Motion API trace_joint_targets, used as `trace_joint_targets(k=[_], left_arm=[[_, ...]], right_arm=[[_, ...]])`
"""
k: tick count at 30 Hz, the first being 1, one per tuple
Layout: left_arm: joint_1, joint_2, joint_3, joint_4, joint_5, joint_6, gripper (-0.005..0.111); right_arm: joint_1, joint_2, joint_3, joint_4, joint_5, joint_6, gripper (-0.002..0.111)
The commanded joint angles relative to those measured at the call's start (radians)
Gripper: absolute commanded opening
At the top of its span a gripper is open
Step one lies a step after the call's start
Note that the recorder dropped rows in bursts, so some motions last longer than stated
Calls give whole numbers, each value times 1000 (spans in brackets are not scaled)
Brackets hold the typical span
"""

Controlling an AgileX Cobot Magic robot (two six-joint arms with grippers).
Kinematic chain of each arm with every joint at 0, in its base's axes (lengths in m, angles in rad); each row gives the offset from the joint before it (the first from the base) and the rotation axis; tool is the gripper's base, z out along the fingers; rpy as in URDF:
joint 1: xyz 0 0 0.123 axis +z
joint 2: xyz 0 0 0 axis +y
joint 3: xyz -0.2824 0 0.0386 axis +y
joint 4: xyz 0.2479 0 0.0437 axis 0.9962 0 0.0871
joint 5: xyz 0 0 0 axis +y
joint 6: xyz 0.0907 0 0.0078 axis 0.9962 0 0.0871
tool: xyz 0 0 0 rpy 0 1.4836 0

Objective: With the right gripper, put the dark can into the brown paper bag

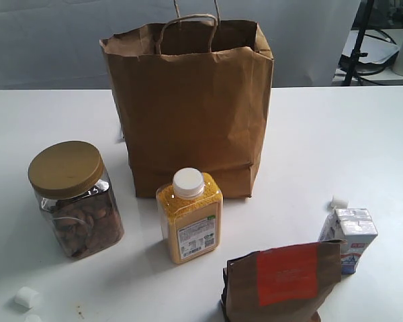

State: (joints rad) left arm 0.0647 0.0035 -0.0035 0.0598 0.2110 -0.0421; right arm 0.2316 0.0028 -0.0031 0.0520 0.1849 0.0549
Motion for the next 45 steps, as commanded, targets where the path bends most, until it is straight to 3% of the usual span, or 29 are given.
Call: trace_joint_targets(k=[1, 45], left_arm=[[-6, -3, 4, 3, -3, -3, 0], [-6, -3, 4, 3, -3, -3, 0]], right_arm=[[-6, -3, 3, -14, -2, -3, 0], [0, -3, 3, -38, -16, -24, 0]])
